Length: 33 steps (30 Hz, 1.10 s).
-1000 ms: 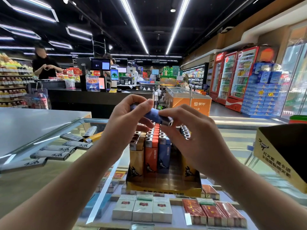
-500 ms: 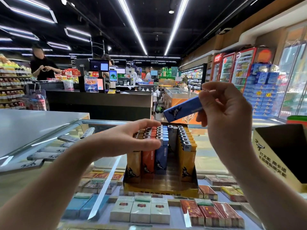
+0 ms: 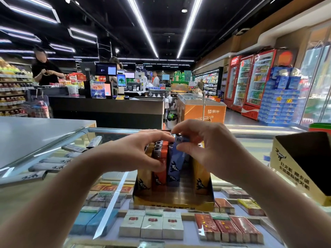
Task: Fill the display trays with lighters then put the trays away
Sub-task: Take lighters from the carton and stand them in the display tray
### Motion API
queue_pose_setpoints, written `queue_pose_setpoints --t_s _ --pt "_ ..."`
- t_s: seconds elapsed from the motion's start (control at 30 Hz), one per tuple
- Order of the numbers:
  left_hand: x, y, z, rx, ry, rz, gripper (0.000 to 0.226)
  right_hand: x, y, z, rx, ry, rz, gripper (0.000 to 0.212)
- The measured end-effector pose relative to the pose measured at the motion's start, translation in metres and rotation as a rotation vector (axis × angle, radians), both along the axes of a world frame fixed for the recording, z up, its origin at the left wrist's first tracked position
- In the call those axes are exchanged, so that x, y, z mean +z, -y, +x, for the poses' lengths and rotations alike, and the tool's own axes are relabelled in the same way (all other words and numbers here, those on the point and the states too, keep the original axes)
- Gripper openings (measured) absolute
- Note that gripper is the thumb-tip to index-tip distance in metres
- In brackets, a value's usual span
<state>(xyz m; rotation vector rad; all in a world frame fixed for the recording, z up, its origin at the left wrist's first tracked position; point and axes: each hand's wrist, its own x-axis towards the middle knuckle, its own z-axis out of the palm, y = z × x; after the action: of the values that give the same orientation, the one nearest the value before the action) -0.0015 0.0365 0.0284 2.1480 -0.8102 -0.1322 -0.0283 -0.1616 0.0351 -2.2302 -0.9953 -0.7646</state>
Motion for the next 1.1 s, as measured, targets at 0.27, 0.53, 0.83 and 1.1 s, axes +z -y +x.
queue_pose_setpoints --t_s 0.27,0.53,0.83,1.1 --pt "-0.002 0.000 0.002 -0.005 -0.023 -0.039 0.049 -0.006 -0.007 0.000 -0.025 0.044 -0.162 0.021" --pt "-0.001 0.001 0.001 -0.025 -0.069 -0.080 0.048 -0.013 -0.006 0.008 -0.074 0.094 -0.195 0.025" --pt "0.000 -0.001 0.000 0.018 -0.080 -0.038 0.050 -0.016 0.008 0.022 0.032 -0.303 0.067 0.028" --pt "0.000 -0.005 0.003 0.011 -0.162 -0.082 0.051 -0.018 0.013 0.033 -0.026 -0.560 0.060 0.038"
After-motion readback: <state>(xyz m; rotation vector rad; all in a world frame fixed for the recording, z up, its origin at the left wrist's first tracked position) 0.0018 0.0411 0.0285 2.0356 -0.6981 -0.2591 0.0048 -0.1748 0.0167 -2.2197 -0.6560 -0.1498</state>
